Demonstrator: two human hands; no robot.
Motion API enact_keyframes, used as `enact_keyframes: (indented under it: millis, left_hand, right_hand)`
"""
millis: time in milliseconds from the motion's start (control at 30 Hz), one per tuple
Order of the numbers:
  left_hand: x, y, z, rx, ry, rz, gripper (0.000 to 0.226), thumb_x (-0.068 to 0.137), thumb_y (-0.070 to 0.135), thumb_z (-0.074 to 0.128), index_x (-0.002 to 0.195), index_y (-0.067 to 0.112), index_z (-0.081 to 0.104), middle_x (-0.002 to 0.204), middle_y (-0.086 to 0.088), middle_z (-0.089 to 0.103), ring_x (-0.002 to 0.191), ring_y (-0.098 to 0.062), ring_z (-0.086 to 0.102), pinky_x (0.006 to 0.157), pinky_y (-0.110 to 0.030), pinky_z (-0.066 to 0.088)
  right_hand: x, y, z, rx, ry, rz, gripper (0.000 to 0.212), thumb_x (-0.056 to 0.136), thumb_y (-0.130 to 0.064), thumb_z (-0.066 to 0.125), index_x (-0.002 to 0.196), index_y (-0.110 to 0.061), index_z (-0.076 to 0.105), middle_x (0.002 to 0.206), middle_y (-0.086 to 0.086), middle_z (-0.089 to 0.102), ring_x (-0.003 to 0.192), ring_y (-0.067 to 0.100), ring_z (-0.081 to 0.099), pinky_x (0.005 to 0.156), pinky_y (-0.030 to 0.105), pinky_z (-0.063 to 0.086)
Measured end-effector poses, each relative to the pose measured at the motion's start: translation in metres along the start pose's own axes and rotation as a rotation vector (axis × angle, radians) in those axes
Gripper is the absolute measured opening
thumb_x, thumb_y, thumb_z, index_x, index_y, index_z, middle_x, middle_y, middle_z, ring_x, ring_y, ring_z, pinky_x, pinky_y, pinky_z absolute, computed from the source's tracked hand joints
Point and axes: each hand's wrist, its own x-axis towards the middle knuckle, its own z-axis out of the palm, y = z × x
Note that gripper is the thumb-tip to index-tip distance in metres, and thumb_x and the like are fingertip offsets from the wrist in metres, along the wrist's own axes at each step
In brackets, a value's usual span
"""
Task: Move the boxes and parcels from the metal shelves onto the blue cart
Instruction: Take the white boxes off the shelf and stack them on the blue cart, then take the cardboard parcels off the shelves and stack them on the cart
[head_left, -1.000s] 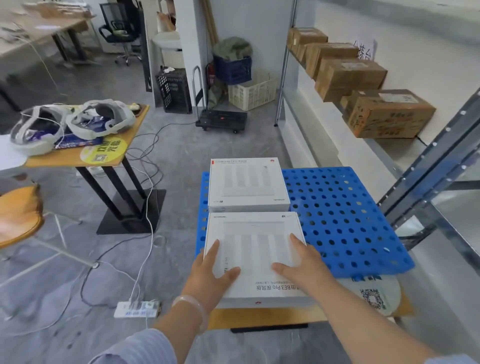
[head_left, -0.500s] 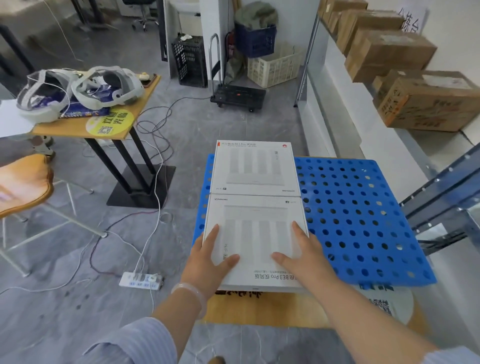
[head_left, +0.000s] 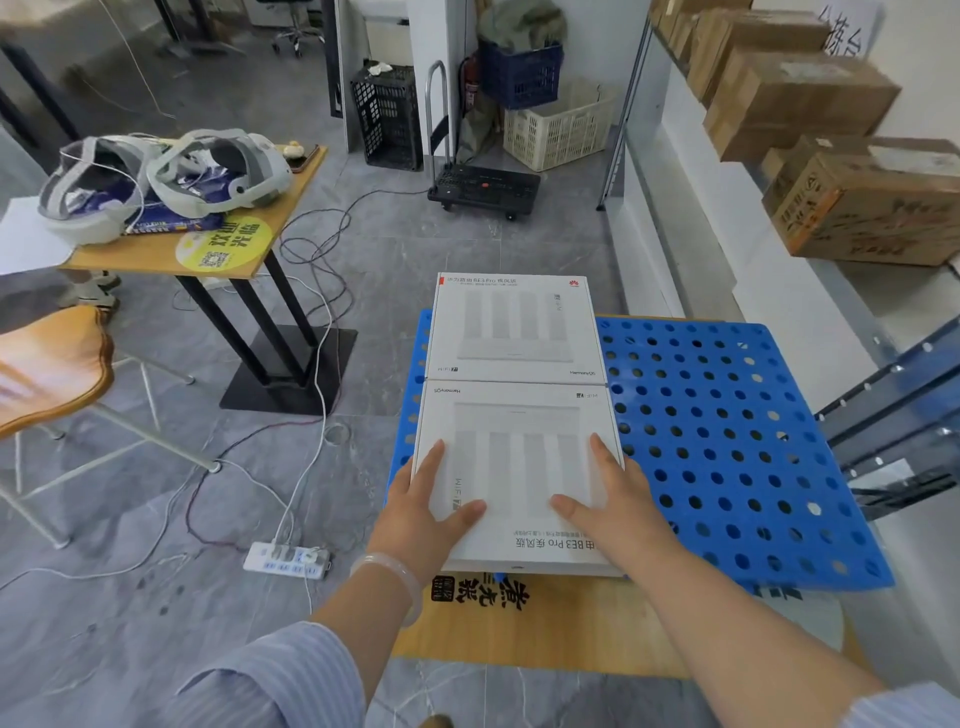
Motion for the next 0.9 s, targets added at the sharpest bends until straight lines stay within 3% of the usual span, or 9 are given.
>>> enact_keyframes:
  millis: [100,167,333,467,600,767,900]
  left_hand:
    - [0.002,0.000,0.000,0.017,-0.010,0.002,0.088,0.075,0.068,0.061,0.143,0.057,0.007,0.154,0.010,0.016,0.126,-0.017,0.041,0.087,-0.027,0.043]
    - [0.002,0.000,-0.001,0.040,-0.019,-0.006,0.088,0.075,0.069,0.060,0.143,0.058,0.006,0.155,0.011,0.011,0.132,-0.019,0.035,0.096,-0.034,0.044]
    - [0.002,0.010,-0.009,0.400,0.043,0.031,0.092,0.073,0.081,0.046,0.146,0.052,0.000,0.158,0.008,-0.015,0.146,-0.026,0.006,0.113,-0.047,0.026]
    - [0.003,0.040,-0.008,0.572,0.077,0.265,0.088,0.078,0.080,0.038,0.147,0.048,-0.006,0.159,0.005,-0.017,0.147,-0.023,-0.007,0.117,-0.045,0.006]
    - [-0.001,0.091,0.016,0.674,0.016,0.587,0.083,0.083,0.076,0.034,0.147,0.047,-0.010,0.160,0.005,-0.014,0.147,-0.020,-0.009,0.118,-0.046,0.000]
    - [-0.033,0.152,0.075,0.740,-0.121,0.942,0.082,0.084,0.076,0.030,0.146,0.047,-0.014,0.160,0.005,-0.016,0.146,-0.022,-0.011,0.116,-0.048,-0.004]
    - [-0.088,0.194,0.128,0.772,-0.193,1.149,0.084,0.082,0.079,0.028,0.146,0.045,-0.016,0.160,0.004,-0.017,0.147,-0.023,-0.011,0.116,-0.050,-0.003]
  right_hand:
    - [0.003,0.000,0.001,0.001,0.000,0.006,0.098,0.078,-0.061,0.068,0.149,-0.049,0.002,0.158,-0.007,0.004,0.141,0.019,0.021,0.109,0.038,0.028]
    - [0.003,-0.001,0.000,-0.010,-0.004,0.018,0.098,0.077,-0.062,0.067,0.149,-0.050,0.001,0.159,-0.007,-0.001,0.144,0.019,0.015,0.112,0.039,0.024]
    - [-0.009,-0.004,-0.012,-0.083,0.050,-0.007,0.100,0.074,-0.070,0.063,0.149,-0.049,0.000,0.160,-0.012,-0.009,0.147,0.018,0.009,0.113,0.043,0.022]
    - [-0.035,-0.006,-0.036,-0.212,0.179,-0.035,0.098,0.075,-0.074,0.057,0.150,-0.048,-0.002,0.160,-0.013,-0.008,0.147,0.018,0.004,0.114,0.044,0.021]
    - [-0.076,0.008,-0.059,-0.364,0.365,-0.047,0.097,0.077,-0.077,0.050,0.151,-0.045,-0.005,0.161,-0.008,-0.009,0.147,0.016,-0.004,0.118,0.041,0.009]
    - [-0.147,0.056,-0.077,-0.396,0.512,0.167,0.097,0.075,-0.083,0.042,0.149,-0.046,-0.008,0.161,-0.005,-0.013,0.146,0.018,-0.013,0.117,0.040,-0.002]
    - [-0.218,0.096,-0.089,-0.414,0.645,0.324,0.099,0.072,-0.085,0.036,0.151,-0.042,-0.005,0.162,-0.001,-0.005,0.147,0.020,-0.007,0.116,0.042,-0.003]
